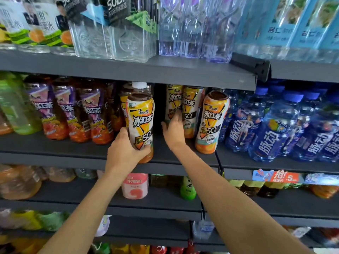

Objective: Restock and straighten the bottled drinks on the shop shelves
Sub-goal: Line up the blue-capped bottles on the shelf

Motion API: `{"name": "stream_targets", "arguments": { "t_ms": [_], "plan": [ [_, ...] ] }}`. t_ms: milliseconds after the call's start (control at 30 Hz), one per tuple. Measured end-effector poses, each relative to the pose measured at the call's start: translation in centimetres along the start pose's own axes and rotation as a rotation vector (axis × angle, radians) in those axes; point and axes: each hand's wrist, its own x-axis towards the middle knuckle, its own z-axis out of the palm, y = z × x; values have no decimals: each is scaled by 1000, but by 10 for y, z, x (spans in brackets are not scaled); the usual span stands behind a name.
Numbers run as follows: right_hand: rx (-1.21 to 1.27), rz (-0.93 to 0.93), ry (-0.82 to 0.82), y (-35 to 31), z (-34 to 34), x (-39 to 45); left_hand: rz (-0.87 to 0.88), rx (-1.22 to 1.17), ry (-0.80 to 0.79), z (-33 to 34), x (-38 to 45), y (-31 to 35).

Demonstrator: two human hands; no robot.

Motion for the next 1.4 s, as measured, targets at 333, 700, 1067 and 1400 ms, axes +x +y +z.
{"name": "stream_targets", "arguments": {
  "t_ms": [333,700,1067,1400],
  "plan": [
    [51,464,269,-5,37,53,56,-159,-17,5,8,-19],
    [224,422,125,11,26,50,59,-208,-30,6,10,-23],
    [176,342,202,-1,19,9,63,-146,-31,4,7,-18],
    [-101,-125,811,19,-60,-58,109,-103,-154,41,26,20]
  ]
}}
